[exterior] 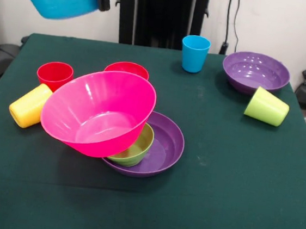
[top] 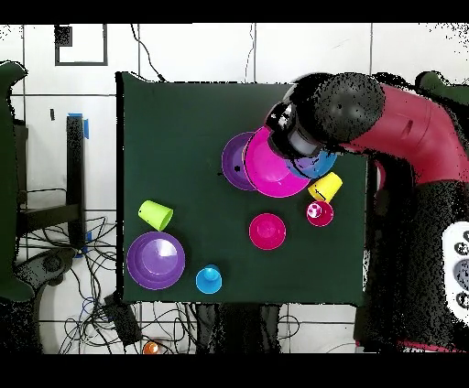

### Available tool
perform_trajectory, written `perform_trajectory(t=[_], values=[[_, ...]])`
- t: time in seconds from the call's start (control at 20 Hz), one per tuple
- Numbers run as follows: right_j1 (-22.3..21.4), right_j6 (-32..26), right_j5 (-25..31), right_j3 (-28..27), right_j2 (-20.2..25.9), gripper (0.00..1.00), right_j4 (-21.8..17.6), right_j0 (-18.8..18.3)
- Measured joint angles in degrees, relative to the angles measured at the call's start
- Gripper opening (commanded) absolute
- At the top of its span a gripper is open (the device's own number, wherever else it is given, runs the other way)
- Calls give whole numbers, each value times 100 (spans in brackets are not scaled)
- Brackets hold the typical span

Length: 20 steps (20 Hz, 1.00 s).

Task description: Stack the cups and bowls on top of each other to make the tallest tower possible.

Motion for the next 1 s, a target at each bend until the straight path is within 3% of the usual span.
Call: perform_trajectory(t=[0.6, 1.0], values=[[375, 0, -47, -255, 218, 0, -206, -87], [688, 0, -450, -400, 300, 0, -310, -91]])
